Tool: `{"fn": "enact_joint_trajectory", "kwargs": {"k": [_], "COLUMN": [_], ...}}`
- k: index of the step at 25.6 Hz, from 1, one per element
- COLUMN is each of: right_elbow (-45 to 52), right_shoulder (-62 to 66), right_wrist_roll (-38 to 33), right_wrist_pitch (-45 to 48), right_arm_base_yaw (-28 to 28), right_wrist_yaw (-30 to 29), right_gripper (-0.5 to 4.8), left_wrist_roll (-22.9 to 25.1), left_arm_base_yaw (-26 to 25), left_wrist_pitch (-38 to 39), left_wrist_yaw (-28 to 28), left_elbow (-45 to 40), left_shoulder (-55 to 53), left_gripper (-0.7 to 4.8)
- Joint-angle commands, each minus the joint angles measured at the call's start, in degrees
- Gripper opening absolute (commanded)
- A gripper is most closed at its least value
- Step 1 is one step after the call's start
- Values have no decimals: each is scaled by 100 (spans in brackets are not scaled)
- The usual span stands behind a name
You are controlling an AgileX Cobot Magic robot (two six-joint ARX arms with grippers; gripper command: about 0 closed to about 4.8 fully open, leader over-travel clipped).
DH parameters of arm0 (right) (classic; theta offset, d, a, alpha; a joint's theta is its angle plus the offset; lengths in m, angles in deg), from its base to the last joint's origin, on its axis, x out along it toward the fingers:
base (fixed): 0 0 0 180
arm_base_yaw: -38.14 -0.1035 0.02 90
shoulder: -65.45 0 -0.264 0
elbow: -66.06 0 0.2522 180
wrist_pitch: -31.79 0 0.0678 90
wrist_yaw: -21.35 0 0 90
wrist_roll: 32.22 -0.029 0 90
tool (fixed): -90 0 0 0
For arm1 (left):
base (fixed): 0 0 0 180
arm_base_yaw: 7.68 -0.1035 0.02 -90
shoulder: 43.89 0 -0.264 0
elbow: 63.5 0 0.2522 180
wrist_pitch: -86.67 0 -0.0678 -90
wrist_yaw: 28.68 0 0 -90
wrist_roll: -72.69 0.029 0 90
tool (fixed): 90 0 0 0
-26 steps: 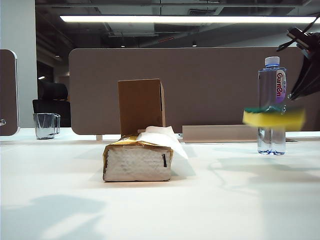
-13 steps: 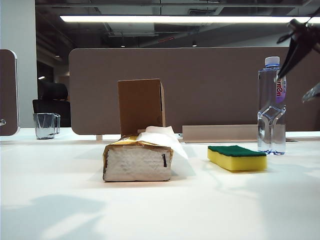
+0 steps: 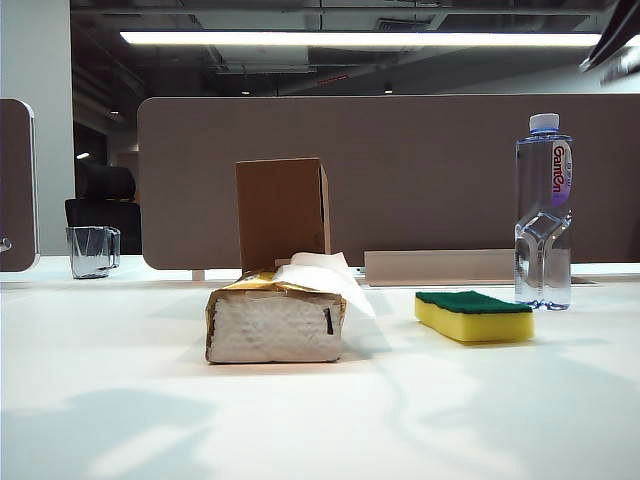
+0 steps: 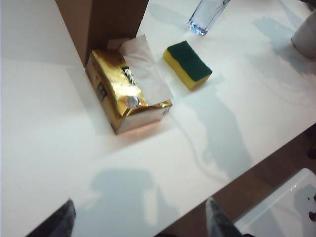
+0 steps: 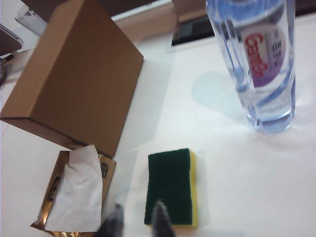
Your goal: Move the sponge from left to right to wipe the table, avoiding obstacles on the table, and finally reaching the bottle of mineral water.
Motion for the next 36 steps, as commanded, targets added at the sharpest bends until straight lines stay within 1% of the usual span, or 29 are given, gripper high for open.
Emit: {"fn": "enact_joint_trajectory", "kwargs": {"k": [1,2,4,5,6,7,9,13,15,17,20,22,24,26,27,31,36], "right_elbow": [-15,-13,-11,-11,-9,-9,4,166,343,636,863,1064,1102,1104,1104,1104,1226], "right_shoulder": [-293,-439,-538,-586,-632,-651,-715,-890,-1051,-1292,-1499,-1705,-1729,-1727,-1727,-1742,-1843], "right_wrist_roll": [251,275,278,280,295,350,402,474,531,535,535,538,562,575,579,817,920], "right_wrist_pitch": [57,55,50,31,2,-26,-72,-61,-20,190,361,511,546,546,553,501,527], "right_arm_base_yaw": [-2,-2,-2,0,0,-2,-2,-2,-2,0,0,0,2,0,0,50,127], "right_wrist_yaw": [232,409,527,603,634,658,750,1034,1239,1272,1419,1508,1506,1504,1504,1545,1650], "right_gripper": [-10,-9,-9,-9,-9,-9,-9,-9,-9,-9,-9,-9,-9,-9,-9,-9,-9], "left_wrist_roll": [22,26,105,208,323,446,741,1080,1178,1202,1364,1550,1617,1674,1674,1668,1628], "left_arm_base_yaw": [-2,-2,-2,-2,-2,-2,-2,-2,-2,-2,-2,-9,-22,-22,-22,-28,-31], "left_wrist_pitch": [-328,-428,-507,-531,-535,-535,-535,-581,-754,-1036,-1209,-1355,-1429,-1421,-1416,-1386,-1392], "left_wrist_yaw": [26,170,433,627,807,999,1379,1821,2120,2562,2924,3392,3569,3604,3609,3930,4330], "left_elbow": [44,44,44,44,44,44,44,42,42,42,42,39,13,-13,-37,-175,-232], "left_shoulder": [4,4,4,4,4,4,4,4,4,7,35,155,273,339,378,522,660], "left_gripper": [341,341,339,328,304,267,162,-8,-6,-5,-6,-5,-6,-6,-5,-6,-6]}}
